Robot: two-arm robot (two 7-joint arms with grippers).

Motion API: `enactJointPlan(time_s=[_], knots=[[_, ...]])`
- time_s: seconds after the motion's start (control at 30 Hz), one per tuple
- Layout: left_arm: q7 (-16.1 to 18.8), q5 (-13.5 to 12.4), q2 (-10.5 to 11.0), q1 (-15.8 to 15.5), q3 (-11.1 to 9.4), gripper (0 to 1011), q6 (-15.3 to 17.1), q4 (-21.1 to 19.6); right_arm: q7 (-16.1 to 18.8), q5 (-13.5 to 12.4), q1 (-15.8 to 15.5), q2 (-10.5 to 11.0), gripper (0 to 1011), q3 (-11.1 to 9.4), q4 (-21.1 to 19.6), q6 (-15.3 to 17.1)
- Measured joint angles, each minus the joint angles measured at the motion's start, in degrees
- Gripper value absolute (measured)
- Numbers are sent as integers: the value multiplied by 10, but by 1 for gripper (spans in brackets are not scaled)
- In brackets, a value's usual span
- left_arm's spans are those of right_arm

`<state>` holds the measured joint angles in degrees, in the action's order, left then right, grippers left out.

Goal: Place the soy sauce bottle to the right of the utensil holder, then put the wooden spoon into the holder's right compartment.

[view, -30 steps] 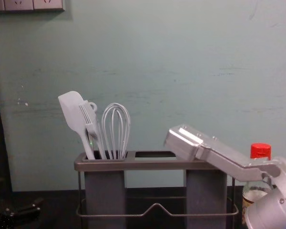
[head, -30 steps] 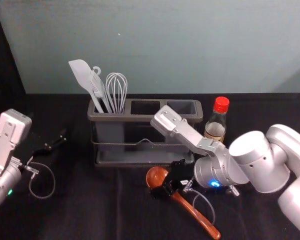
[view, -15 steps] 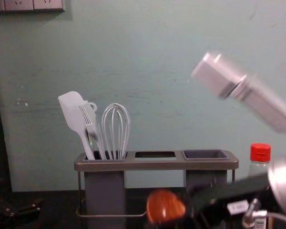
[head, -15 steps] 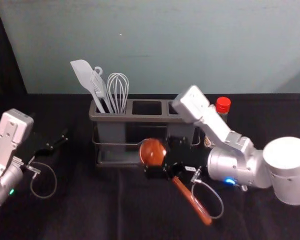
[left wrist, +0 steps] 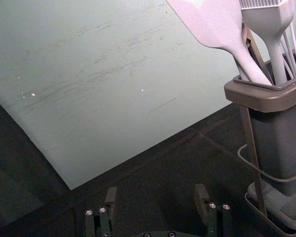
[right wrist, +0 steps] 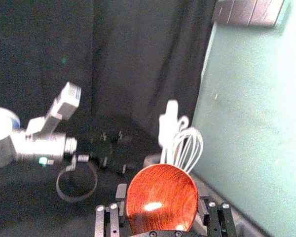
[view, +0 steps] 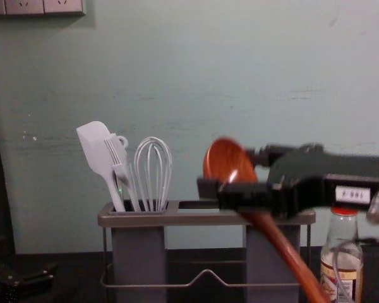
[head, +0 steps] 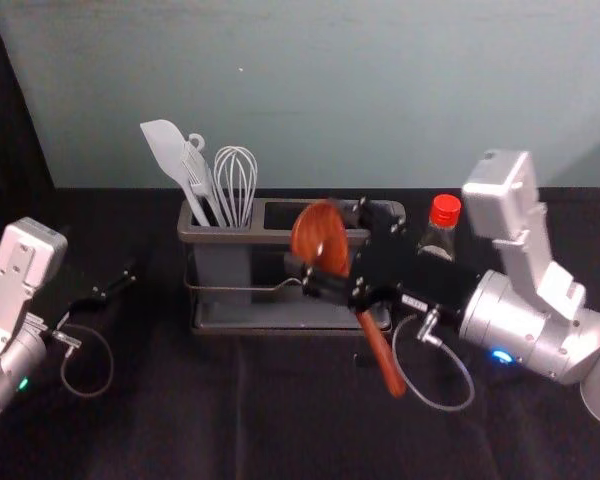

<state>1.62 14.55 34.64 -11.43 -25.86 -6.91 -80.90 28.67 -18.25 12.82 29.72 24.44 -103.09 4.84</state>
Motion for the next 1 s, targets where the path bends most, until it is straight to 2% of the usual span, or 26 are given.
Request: enactJointPlan(time_s=[0.27,0.5,0.8,1.0], knots=[[0,0,0,0,0,1011,0,0,-7,-26,-1,-21,837,-20,21,-72],[0,0,0,0,0,1012,0,0,-11,-23,24,-38,838,-27,48,-116],[0,0,0,0,0,1011,0,0,0,-22,75,-62,838,-31,93,-146],[0,0,0,0,0,1012,0,0,14,-28,116,-74,837,-28,128,-150]])
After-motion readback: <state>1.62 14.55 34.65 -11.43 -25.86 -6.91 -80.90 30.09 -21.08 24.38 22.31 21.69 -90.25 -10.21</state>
